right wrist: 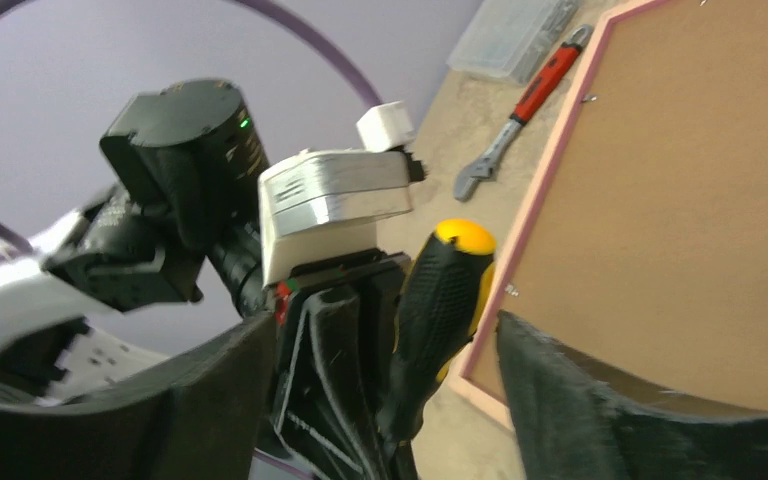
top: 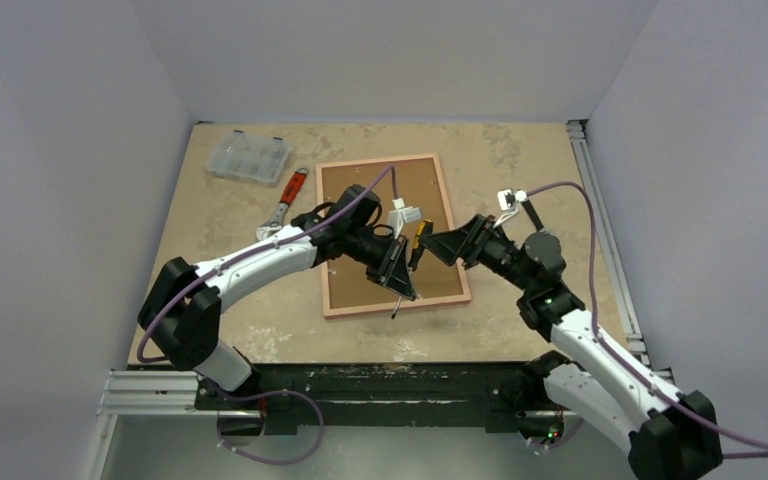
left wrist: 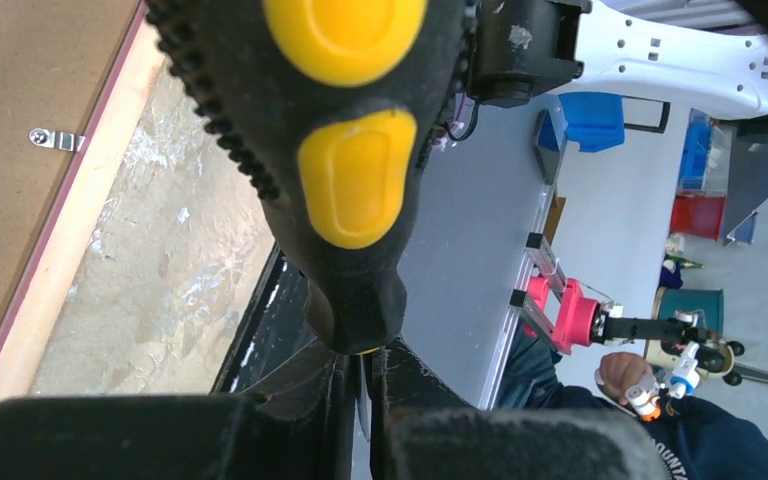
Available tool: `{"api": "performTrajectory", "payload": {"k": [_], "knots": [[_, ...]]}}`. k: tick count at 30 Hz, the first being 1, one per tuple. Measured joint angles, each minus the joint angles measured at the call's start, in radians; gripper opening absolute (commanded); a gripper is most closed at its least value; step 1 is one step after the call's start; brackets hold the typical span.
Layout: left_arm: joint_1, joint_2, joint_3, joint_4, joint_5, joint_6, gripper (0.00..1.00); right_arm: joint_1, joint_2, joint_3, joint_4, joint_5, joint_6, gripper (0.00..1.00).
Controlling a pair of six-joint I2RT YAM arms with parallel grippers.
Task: Take the photo out of the frame
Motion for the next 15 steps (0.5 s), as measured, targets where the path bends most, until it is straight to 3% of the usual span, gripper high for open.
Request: {"api": "performTrajectory", "payload": {"k": [7,11,15], "knots": [[-0.003,-0.001,0.022,-0.06,0.015,0.071,0.0,-0.01,-0.035,0.214,-0.467,-0.172,-0.322,0.92],[-0.019,-0.012,0.026,-0.084,0.029,0.113,0.0,-0.048,0.008,0.206,-0.528,-0.271,-0.326,0.93],[-0.049,-0.019,0.032,-0.112,0.042,0.154,0.0,-0.132,0.024,0.101,-0.408,-0.41,-0.221,0.96]]}}
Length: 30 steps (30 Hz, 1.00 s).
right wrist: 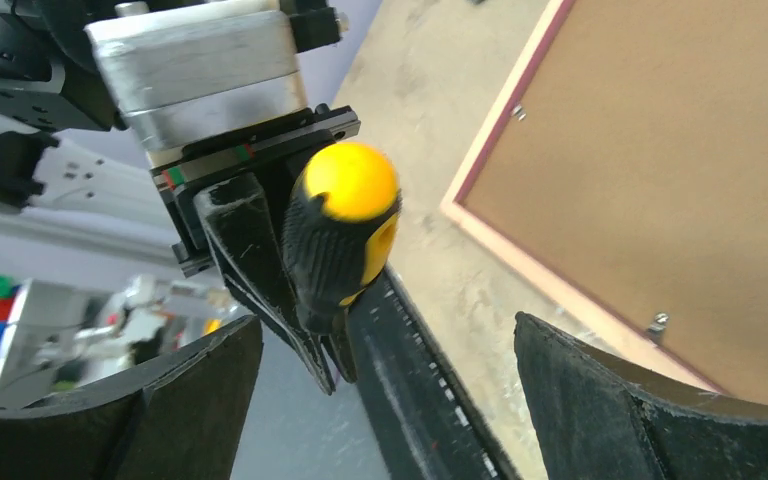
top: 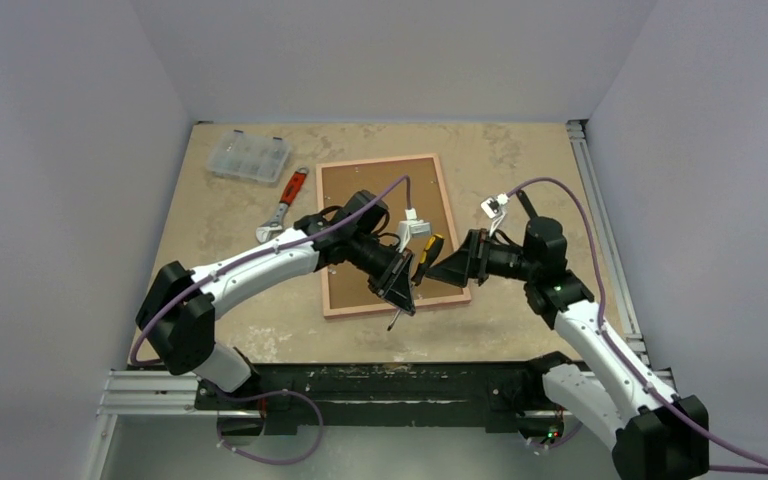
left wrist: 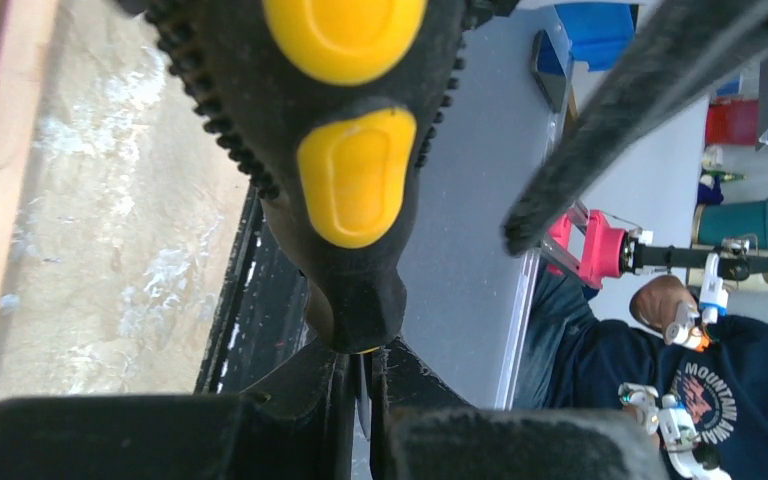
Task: Take the photo out of the frame
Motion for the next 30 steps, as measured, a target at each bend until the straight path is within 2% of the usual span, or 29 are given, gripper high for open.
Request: {"api": "performTrajectory", "payload": {"k": [6,10,13,18,23,25,28,30], "knots": [[-0.041,0.0,0.021,-0.043,0.013,0.037,0.0,-0.019,0.108,-0.054,0.215,-0.174,0.146,0.93],[-0.047,0.001,0.034,-0.061,0.017,0.052,0.0,-0.019,0.145,-0.14,0.468,-0.234,0.296,0.87],[-0.048,0.001,0.035,-0.065,0.018,0.059,0.0,-0.019,0.184,-0.177,0.585,-0.256,0.372,0.85],[-0.051,0.007,0.035,-0.078,0.018,0.062,0.0,-0.019,0.218,-0.2,0.727,-0.279,0.451,0.84],[-0.057,0.008,0.038,-0.089,0.018,0.07,0.0,-0.02,0.225,-0.197,0.786,-0.282,0.473,0.81],[-0.058,0.008,0.041,-0.093,0.018,0.076,0.0,-0.02,0.226,-0.182,0.776,-0.28,0.464,0.75],[-0.061,0.008,0.047,-0.106,0.018,0.085,0.0,-0.021,0.236,-0.158,0.77,-0.279,0.446,0.56],[-0.062,0.008,0.049,-0.108,0.018,0.086,0.0,-0.022,0.249,-0.143,0.763,-0.278,0.43,0.52]]}}
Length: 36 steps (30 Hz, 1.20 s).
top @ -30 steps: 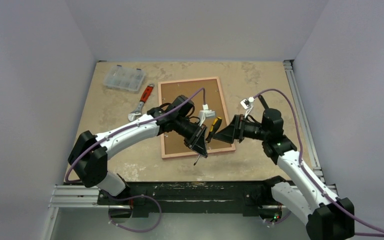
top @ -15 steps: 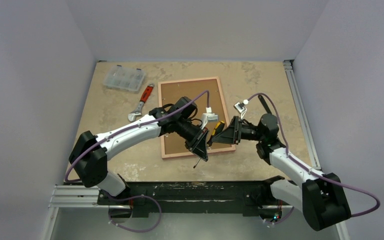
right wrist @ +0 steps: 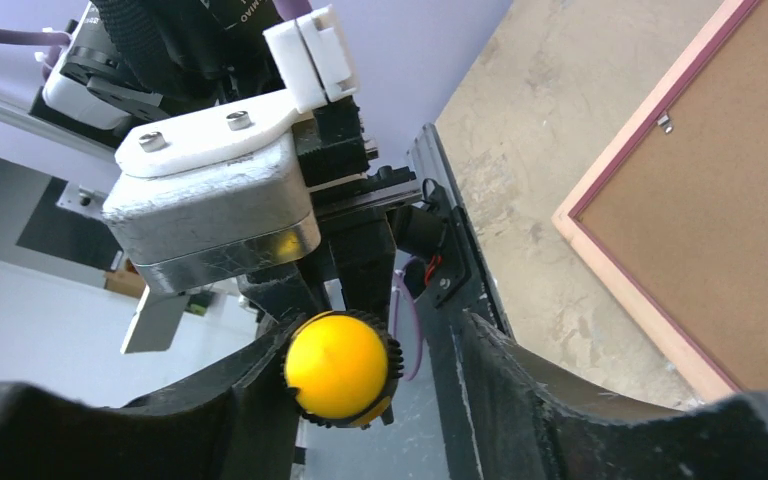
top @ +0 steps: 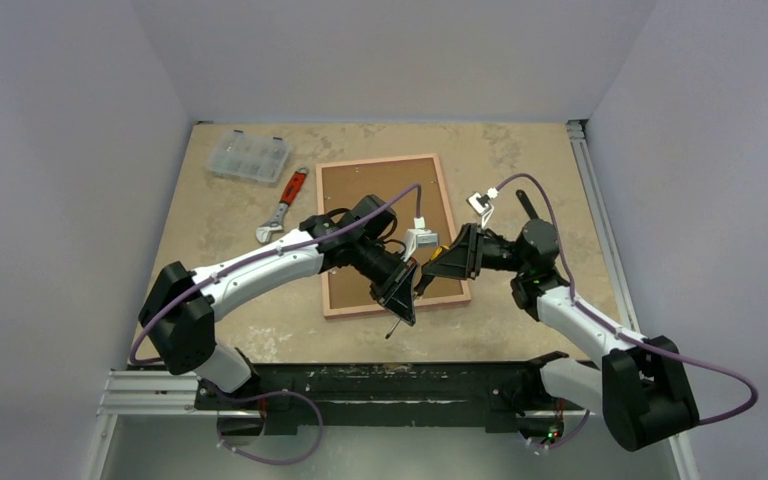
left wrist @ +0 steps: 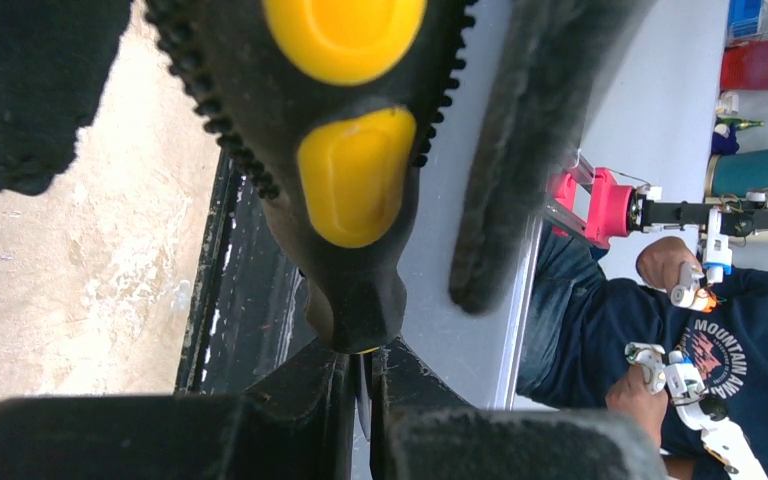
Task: Take the photo out of the frame
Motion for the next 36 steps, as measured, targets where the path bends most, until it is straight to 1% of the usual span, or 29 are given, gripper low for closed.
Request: {"api": "performTrajectory", "payload": {"k": [2,4,7,8,9,11,12,13,15,17,20,23,26,29,33,36], "knots": [[0.0,0.0,0.001,-0.005,-0.007,-0.002,0.0,0.0,0.009,0.011,-0.014,0.0,-0.013,0.46],[0.0,0.001,0.001,-0.007,-0.014,-0.002,0.0,0.002,0.008,0.012,-0.018,0.003,-0.022,0.31],[0.001,0.01,0.001,-0.016,-0.031,-0.001,0.0,0.01,0.0,0.012,-0.018,0.008,-0.03,0.14],[0.001,0.012,0.001,-0.016,-0.031,0.002,0.0,0.01,-0.002,0.01,-0.021,0.01,-0.028,0.04],[0.0,0.013,0.001,-0.015,-0.031,0.002,0.0,0.01,-0.004,0.005,-0.019,0.014,-0.029,0.0],[0.0,0.017,0.001,-0.016,-0.031,0.003,0.0,0.011,-0.011,-0.005,-0.012,0.028,-0.029,0.0],[0.0,0.019,0.001,-0.016,-0.031,0.003,0.02,0.011,-0.016,-0.011,-0.009,0.034,-0.028,0.0],[-0.001,0.019,0.001,-0.016,-0.032,0.003,0.1,0.012,-0.021,-0.017,-0.006,0.042,-0.027,0.0],[-0.001,0.019,0.001,-0.013,-0.039,0.004,0.35,0.015,-0.037,-0.027,-0.006,0.063,-0.026,0.0],[-0.002,0.019,0.002,-0.005,-0.054,0.001,0.45,0.016,-0.062,-0.044,-0.006,0.101,-0.027,0.0],[-0.001,0.011,0.0,0.018,-0.086,-0.021,0.49,0.017,-0.096,-0.086,0.004,0.18,-0.004,0.0],[0.0,-0.029,-0.03,0.068,-0.15,-0.064,0.53,0.017,-0.129,-0.149,0.027,0.282,0.064,0.0],[0.01,-0.113,-0.092,0.127,-0.248,-0.138,0.59,0.017,-0.161,-0.193,0.029,0.364,0.124,0.0],[0.043,-0.213,-0.149,0.18,-0.353,-0.223,0.69,0.017,-0.203,-0.201,0.0,0.433,0.156,0.0],[0.07,-0.315,-0.182,0.246,-0.472,-0.277,0.7,0.019,-0.24,-0.217,0.004,0.507,0.208,0.0],[0.071,-0.329,-0.185,0.282,-0.483,-0.29,0.64,0.03,-0.241,-0.239,0.01,0.551,0.251,0.0]]}}
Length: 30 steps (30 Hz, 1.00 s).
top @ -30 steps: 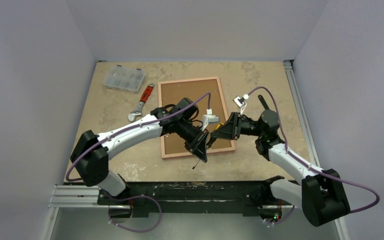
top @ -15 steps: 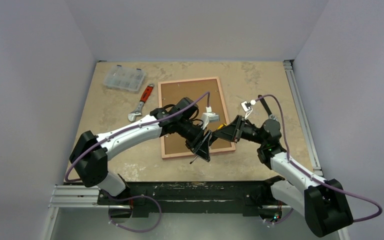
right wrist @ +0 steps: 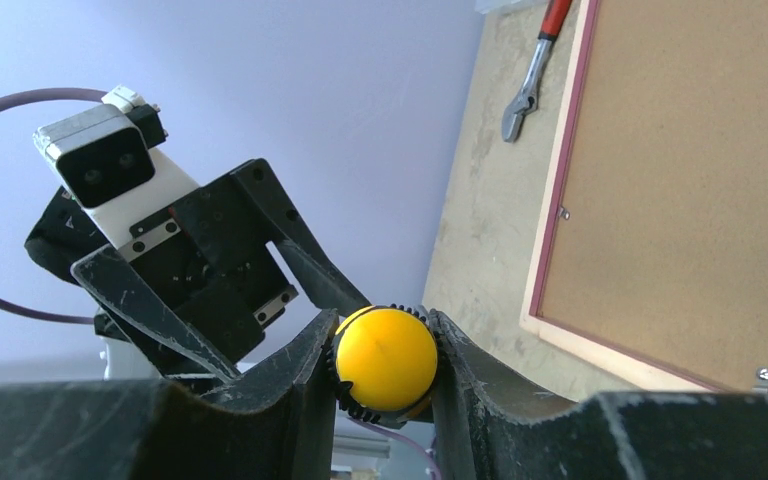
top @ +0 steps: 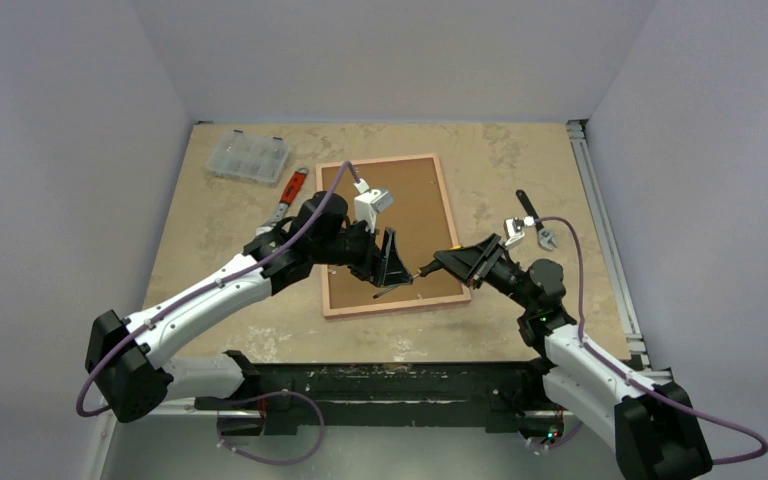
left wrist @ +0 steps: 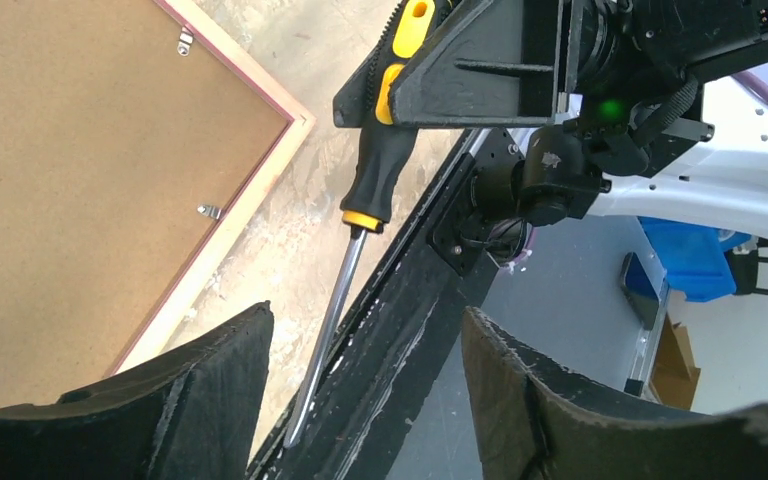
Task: Take the photo out of the frame
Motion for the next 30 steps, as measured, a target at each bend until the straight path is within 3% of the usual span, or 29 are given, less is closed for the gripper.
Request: {"api": "performTrajectory", "payload": {"k": [8,9,12,14,16,18,20,22,23,27,30], "knots": [[-0.011,0.077,0.0,0.016,0.055,0.006,0.59,0.047,-0.023,-0.01,0.006,0.08,0.077,0.0],[-0.011,0.079,0.0,0.011,0.059,0.012,0.55,0.047,-0.029,-0.01,0.008,0.082,0.083,0.0],[-0.011,0.082,0.0,0.006,0.079,0.027,0.19,0.052,-0.039,-0.015,0.028,0.087,0.11,0.0],[-0.011,0.084,0.0,0.006,0.101,0.037,0.03,0.054,-0.041,-0.023,0.042,0.086,0.124,0.0],[-0.011,0.091,0.002,0.003,0.143,0.063,0.0,0.054,-0.041,-0.026,0.045,0.079,0.131,0.01],[-0.02,0.093,0.014,-0.011,0.171,0.093,0.0,0.054,-0.043,-0.025,0.03,0.061,0.126,0.19],[-0.014,0.093,0.023,-0.048,0.187,0.132,0.0,0.053,-0.058,-0.004,-0.03,0.025,0.077,0.49],[-0.005,0.09,0.024,-0.075,0.201,0.161,0.0,0.054,-0.065,0.06,-0.166,-0.026,-0.035,0.75],[-0.001,0.086,0.027,-0.098,0.203,0.182,0.0,0.054,-0.066,0.104,-0.252,-0.055,-0.108,0.83],[0.016,0.064,0.031,-0.183,0.258,0.27,0.0,0.058,-0.065,0.291,-0.558,-0.155,-0.411,0.87],[0.016,0.041,0.031,-0.222,0.318,0.342,0.0,0.058,-0.051,0.375,-0.677,-0.266,-0.571,0.87]]}}
